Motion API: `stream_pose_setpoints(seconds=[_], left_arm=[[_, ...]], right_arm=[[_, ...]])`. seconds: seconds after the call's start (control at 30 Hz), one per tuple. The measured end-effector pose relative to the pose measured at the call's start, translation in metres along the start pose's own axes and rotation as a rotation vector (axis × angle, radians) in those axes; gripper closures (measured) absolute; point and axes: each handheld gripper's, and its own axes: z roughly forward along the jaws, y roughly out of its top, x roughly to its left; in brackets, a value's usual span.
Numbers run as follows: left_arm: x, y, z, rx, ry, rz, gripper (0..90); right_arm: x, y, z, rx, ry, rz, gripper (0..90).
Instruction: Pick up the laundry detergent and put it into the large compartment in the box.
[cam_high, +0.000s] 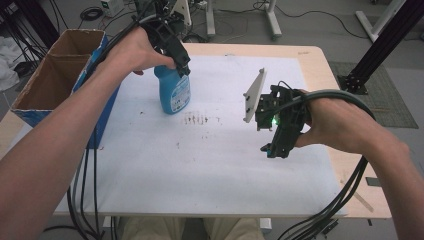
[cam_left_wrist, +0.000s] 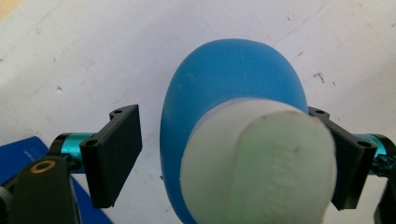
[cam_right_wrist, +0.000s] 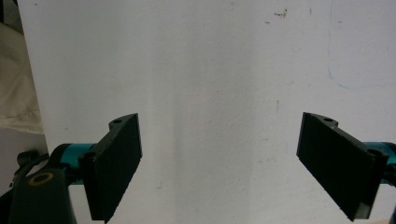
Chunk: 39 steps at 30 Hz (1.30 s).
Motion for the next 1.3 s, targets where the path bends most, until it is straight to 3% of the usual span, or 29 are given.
stream_pose_setpoints(seconds=[0.33,0.53,1.3], left_arm=[[0.0004,0.0018,0.0009,-0.001,-0.013,0.005,20.1],[0.0008,0.0023,0.0005,-0.007,0.006,0.003,23.0],[-0.0046,0.0054,0.003,0.0,0.002,0.011,30.9]], right_arm=[[0.0001,0.0008,0.0024,0.004,0.003,0.001,13.2],[-0.0002,0.0004,0.0026,0.006,0.003,0.0,13.2],[0.0009,-0.0017,0.004,0.008,0.002,0.001,13.2]])
